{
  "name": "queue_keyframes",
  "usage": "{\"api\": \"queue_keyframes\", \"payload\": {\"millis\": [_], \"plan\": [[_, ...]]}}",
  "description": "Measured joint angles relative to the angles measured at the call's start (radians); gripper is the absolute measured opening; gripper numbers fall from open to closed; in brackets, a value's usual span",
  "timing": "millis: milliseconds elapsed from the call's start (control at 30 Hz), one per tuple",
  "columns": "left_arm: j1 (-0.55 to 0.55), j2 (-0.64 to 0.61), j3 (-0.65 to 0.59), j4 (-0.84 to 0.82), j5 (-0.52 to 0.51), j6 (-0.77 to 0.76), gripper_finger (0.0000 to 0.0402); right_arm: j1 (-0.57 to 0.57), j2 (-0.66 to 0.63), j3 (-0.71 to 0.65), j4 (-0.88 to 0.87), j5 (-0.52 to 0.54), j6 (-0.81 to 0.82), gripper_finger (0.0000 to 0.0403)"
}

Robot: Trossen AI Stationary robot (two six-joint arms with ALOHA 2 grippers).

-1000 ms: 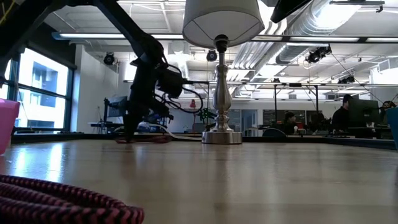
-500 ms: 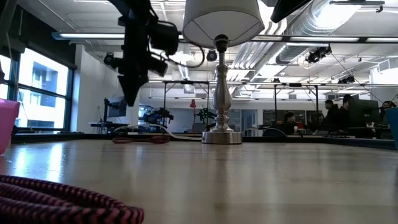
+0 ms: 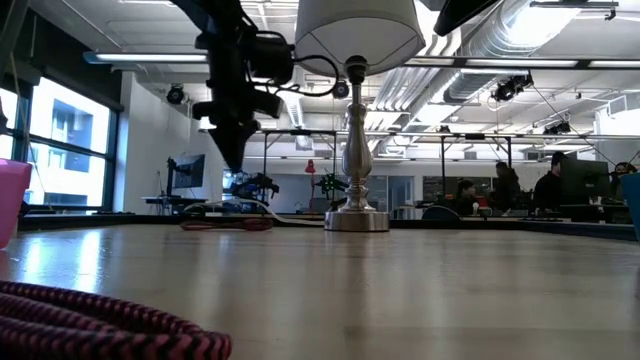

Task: Pick & Place USB Port
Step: Put the top red USB cable into the pink bin

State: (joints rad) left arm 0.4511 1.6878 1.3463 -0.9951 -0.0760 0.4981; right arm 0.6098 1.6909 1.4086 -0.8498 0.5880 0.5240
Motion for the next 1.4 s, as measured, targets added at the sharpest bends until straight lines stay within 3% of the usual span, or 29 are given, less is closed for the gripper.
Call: {"api": "queue_keyframes", "payload": {"millis": [400, 533, 767, 900, 1167, 1400], "plan": [[0.000, 0.001, -0.001, 0.002, -0.039, 0.002, 0.0173, 0.004, 0.000, 0.000, -0.003, 0.000, 0.002, 0.0138], [0.000, 0.035, 0.000, 0.003, -0.034, -0.006, 0.0202, 0.015, 0.000, 0.000, -0.003, 0.006, 0.009, 0.0138], [0.006, 0.162, 0.000, 0.022, -0.042, 0.000, 0.0207, 0.031, 0.004, 0.000, -0.006, 0.009, 0.021, 0.0138], [0.033, 0.227, 0.000, 0.014, 0.039, -0.007, 0.0207, 0.034, 0.015, 0.000, -0.007, 0.005, 0.021, 0.0138], [0.100, 0.306, 0.004, 0.007, 0.041, -0.039, 0.0205, 0.039, 0.031, 0.000, -0.007, 0.006, 0.018, 0.0138], [0.099, 0.333, 0.005, 0.005, 0.033, -0.028, 0.0147, 0.043, 0.031, 0.000, -0.006, 0.007, 0.018, 0.0138]]}}
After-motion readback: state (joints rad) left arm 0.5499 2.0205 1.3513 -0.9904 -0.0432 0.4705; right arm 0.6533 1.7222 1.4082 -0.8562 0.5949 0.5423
